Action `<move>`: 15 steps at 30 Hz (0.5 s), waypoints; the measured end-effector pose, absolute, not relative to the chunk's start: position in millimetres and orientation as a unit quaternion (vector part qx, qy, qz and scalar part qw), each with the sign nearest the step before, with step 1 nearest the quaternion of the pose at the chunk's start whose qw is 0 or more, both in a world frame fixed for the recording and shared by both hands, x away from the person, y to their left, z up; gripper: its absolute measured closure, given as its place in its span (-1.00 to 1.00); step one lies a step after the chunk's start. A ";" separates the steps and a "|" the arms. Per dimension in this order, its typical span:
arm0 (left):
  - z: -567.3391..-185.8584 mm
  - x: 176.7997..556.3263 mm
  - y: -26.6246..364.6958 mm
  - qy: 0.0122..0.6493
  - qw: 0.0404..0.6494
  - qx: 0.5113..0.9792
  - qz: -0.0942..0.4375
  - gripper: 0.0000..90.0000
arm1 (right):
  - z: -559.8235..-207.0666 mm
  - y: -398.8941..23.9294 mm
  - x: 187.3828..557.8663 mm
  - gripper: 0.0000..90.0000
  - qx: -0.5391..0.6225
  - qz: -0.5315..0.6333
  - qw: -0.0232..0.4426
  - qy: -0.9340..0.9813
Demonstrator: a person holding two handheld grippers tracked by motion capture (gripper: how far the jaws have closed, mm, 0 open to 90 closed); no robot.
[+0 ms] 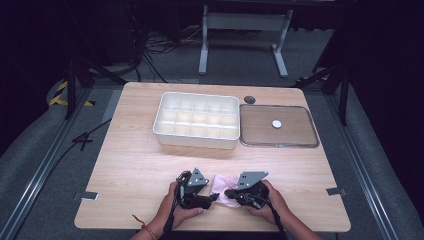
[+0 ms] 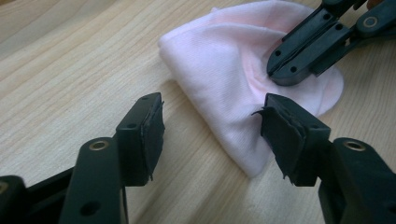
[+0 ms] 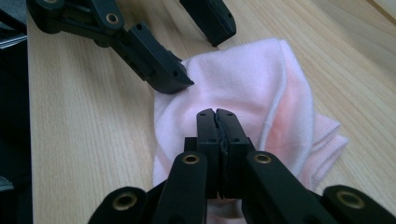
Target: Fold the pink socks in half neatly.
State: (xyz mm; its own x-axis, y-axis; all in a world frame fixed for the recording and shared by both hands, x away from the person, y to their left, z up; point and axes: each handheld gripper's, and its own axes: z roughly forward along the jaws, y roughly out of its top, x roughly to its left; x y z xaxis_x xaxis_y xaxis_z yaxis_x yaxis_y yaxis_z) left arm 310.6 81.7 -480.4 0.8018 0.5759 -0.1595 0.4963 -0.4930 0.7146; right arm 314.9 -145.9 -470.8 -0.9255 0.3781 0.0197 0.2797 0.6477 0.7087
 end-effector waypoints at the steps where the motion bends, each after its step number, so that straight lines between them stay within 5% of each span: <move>1: -480.8 310.7 81.4 0.312 0.402 0.860 0.040 -0.04 | -470.6 -145.2 314.8 0.99 0.180 0.377 0.067 0.906; 10: -480.8 313.9 78.2 0.303 0.406 0.862 0.011 0.43 | -470.7 -144.3 313.7 0.96 0.180 0.380 0.073 0.904; 15: -481.0 314.8 78.3 0.305 0.410 0.860 0.008 0.53 | -467.0 -149.1 315.2 0.91 0.180 0.386 0.079 0.901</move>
